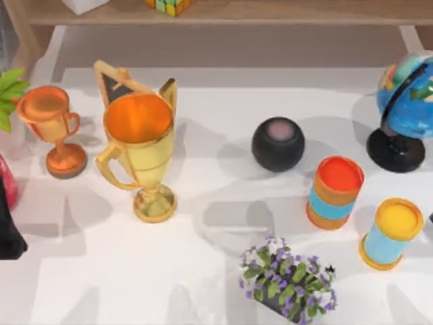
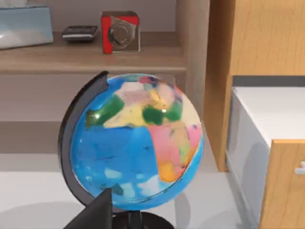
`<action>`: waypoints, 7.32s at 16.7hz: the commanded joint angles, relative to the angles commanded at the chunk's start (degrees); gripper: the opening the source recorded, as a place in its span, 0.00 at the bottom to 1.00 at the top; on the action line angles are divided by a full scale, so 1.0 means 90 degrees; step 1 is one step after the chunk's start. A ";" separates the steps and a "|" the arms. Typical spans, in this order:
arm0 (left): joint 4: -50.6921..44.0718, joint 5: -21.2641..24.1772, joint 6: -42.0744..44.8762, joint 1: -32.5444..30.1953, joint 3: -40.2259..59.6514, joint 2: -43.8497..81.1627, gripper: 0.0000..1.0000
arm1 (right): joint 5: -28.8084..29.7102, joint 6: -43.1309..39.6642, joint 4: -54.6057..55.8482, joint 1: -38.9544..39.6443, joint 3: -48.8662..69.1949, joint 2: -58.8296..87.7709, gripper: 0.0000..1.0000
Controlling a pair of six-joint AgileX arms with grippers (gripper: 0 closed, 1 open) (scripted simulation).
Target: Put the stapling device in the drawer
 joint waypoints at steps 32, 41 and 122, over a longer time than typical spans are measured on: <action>0.0000 0.0000 0.0000 0.0000 0.0000 0.0000 1.00 | -0.0012 -0.3211 -0.6014 -0.0121 0.6814 1.0807 1.00; 0.0000 0.0000 0.0000 0.0000 0.0000 0.0000 1.00 | 0.0002 -0.3162 -0.5050 0.0003 0.5984 1.1139 1.00; 0.0000 0.0000 0.0000 0.0000 0.0000 0.0000 1.00 | 0.0045 -0.2187 -1.0869 -0.2417 1.8480 1.7904 0.00</action>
